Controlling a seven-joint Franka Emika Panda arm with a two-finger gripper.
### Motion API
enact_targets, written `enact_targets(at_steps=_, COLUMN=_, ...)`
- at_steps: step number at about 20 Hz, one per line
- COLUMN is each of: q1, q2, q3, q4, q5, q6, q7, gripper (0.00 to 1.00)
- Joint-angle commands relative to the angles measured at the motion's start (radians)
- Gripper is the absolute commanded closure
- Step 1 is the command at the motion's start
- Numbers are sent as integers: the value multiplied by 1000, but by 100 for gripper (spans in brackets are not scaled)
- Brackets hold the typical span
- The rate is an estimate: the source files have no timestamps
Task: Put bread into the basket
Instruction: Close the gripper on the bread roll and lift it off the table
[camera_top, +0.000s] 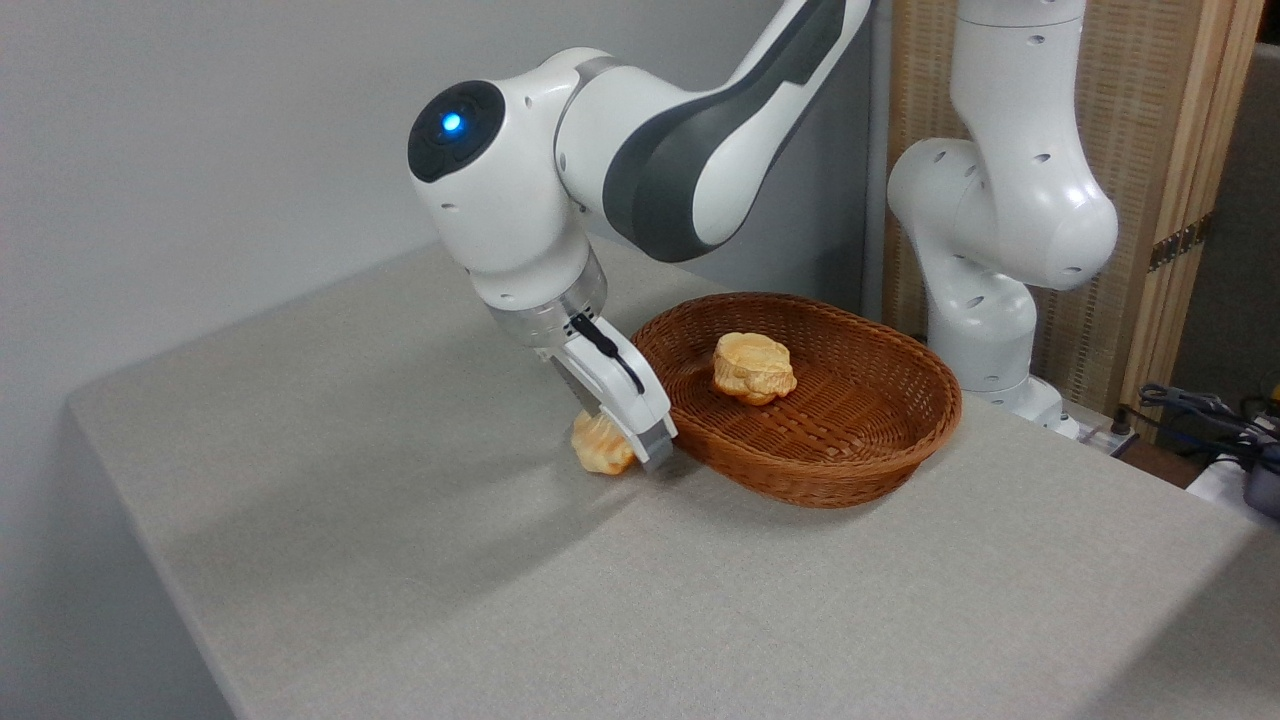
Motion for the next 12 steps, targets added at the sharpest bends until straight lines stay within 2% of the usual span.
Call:
enact_targets(at_steps=1, q1=-7, q2=20, q3=7, q4=3, q5=-52, q6=44, q7=-22, gripper=0)
enact_targets(at_steps=11, q1=-17, q2=45, q3=-3, q4=6, q5=-60, q6=72, q7=-30, gripper=0)
enact_targets(at_steps=12, q1=-17, q2=46, q3=-3, q4=6, q5=-58, q6=88, q7=-29, gripper=2)
